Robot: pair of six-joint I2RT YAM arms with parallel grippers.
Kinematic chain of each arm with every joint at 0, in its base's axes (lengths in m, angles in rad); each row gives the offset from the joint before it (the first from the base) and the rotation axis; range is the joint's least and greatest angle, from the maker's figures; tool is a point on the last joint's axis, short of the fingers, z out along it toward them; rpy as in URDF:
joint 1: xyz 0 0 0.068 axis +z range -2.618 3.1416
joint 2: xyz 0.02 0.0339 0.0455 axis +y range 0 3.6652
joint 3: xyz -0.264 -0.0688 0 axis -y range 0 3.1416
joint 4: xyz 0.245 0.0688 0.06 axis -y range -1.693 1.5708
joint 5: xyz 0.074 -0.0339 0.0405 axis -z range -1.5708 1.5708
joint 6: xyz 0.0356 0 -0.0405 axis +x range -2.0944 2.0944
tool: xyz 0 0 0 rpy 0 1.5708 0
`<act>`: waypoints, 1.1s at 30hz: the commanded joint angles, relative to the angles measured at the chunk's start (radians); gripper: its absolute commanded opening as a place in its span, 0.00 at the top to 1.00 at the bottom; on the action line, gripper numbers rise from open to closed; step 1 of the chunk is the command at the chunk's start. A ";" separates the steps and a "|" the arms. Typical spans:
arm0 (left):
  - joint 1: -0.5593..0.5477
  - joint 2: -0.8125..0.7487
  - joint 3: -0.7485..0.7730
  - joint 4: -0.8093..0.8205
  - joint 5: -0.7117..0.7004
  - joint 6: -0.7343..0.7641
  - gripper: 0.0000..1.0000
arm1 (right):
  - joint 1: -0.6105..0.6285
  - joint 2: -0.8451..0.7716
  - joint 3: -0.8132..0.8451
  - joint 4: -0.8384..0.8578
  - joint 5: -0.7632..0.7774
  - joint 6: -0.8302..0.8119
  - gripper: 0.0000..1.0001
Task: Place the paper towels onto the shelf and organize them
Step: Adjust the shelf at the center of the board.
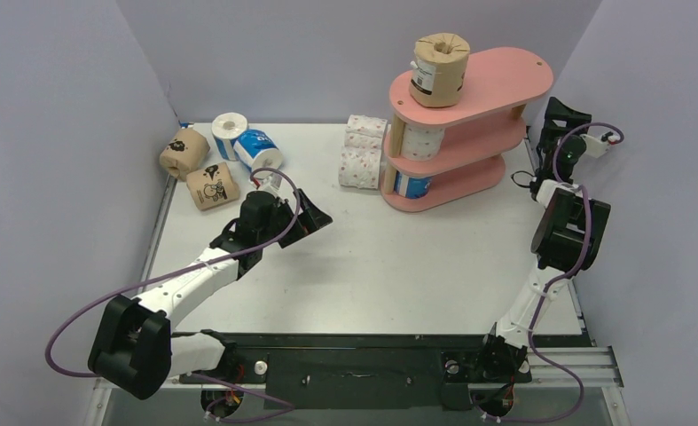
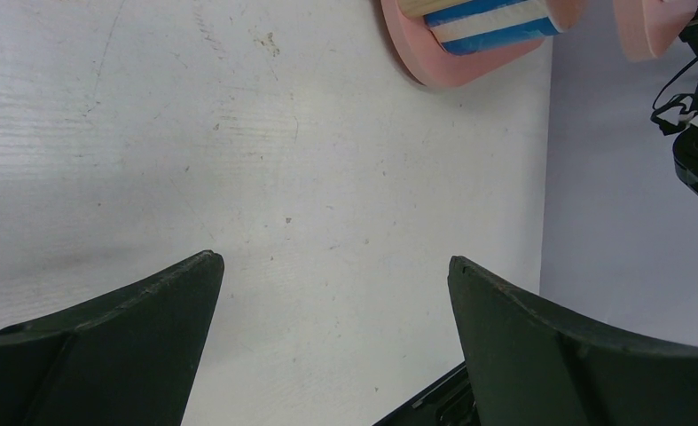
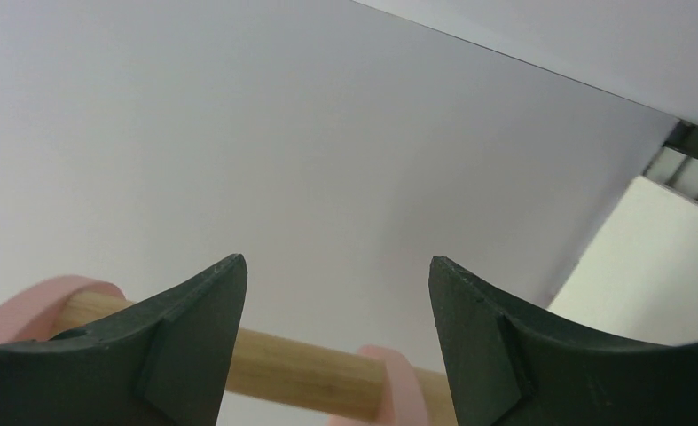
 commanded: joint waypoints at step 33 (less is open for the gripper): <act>-0.003 0.052 0.051 0.033 0.019 0.007 0.01 | 0.071 0.357 0.574 -0.110 -0.423 0.145 0.31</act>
